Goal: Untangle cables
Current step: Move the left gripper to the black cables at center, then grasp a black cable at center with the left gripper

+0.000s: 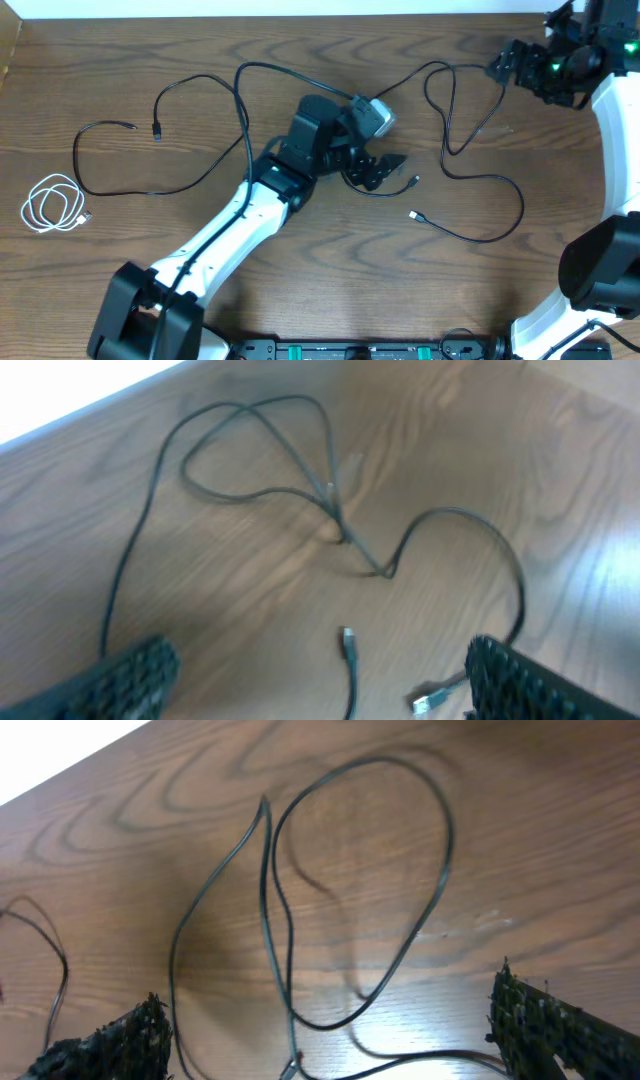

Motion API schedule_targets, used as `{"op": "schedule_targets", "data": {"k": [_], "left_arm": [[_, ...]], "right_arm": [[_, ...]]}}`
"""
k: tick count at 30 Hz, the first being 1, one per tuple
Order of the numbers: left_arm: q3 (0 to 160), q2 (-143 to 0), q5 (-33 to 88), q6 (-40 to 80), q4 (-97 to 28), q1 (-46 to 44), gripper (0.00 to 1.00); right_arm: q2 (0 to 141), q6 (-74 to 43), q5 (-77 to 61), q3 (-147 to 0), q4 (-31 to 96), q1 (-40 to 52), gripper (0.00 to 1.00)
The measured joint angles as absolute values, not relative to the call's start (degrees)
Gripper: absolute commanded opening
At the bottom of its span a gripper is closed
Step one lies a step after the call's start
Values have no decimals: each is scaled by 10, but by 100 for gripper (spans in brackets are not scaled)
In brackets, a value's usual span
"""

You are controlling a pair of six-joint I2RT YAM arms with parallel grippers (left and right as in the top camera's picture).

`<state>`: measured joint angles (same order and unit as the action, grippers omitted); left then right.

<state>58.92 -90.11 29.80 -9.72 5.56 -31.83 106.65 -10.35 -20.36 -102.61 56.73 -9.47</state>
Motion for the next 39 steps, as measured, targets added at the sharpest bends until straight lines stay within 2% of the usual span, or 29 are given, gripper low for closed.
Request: {"op": "schedule_targets", "data": {"k": [8,12,18,26,39], "left_arm": [[589,-1037,253,13,236,-355,92],[590,-1077,205,38,270,-400,93],[637,-1138,161,47,263,-440,92],[784,-1189,148,21,103,-440,92],[821,-1256,125,15,112,-441,92]], "right_arm": [[1067,-98,-196,-1030,583,-130,99],[1067,-98,-195,-1030,592,-142,99],[1067,-95,-195,-1030,597,-143,99],[1067,-87,-195,-1030,602,-143,99],[1067,-84,-194,-1030,599,-143,99]]}}
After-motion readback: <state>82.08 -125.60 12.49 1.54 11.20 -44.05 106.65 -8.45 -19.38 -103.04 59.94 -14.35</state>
